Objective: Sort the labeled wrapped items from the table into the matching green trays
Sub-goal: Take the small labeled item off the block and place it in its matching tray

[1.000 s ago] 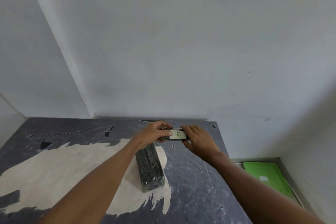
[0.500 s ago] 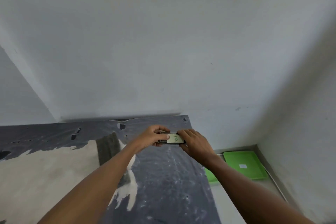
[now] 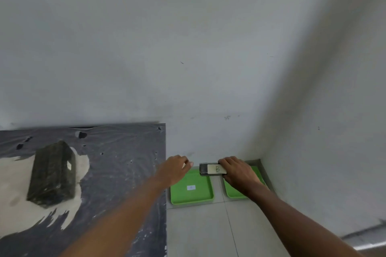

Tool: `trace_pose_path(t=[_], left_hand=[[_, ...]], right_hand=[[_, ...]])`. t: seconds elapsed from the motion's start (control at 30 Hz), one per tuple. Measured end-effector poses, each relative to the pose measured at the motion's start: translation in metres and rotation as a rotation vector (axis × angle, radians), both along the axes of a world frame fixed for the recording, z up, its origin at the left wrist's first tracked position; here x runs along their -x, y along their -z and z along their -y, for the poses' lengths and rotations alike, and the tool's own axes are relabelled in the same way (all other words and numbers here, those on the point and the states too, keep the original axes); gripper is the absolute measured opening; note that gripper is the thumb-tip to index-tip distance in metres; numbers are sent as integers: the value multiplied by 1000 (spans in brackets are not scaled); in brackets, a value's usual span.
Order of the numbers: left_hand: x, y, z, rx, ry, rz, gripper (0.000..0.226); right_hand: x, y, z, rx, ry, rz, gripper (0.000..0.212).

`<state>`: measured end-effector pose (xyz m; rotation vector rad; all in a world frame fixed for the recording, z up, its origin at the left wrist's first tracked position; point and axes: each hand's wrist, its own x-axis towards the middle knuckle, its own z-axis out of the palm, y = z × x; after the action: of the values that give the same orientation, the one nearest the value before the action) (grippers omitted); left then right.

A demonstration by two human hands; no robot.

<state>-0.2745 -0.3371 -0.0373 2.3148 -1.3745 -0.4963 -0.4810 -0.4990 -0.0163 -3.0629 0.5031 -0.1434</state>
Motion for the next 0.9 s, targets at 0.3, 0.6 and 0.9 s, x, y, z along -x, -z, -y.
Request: trace_pose_path(t=[0.3, 0.6, 0.9], left_hand=[[42, 45, 106, -56, 158, 333, 32], [57, 97, 205, -124, 90, 314, 42], [65, 151, 267, -227, 71, 368, 59]], right_hand=[[51, 38, 97, -6, 36, 59, 55], [56, 96, 215, -34, 24, 57, 63], [50, 159, 291, -66, 18, 74, 61]])
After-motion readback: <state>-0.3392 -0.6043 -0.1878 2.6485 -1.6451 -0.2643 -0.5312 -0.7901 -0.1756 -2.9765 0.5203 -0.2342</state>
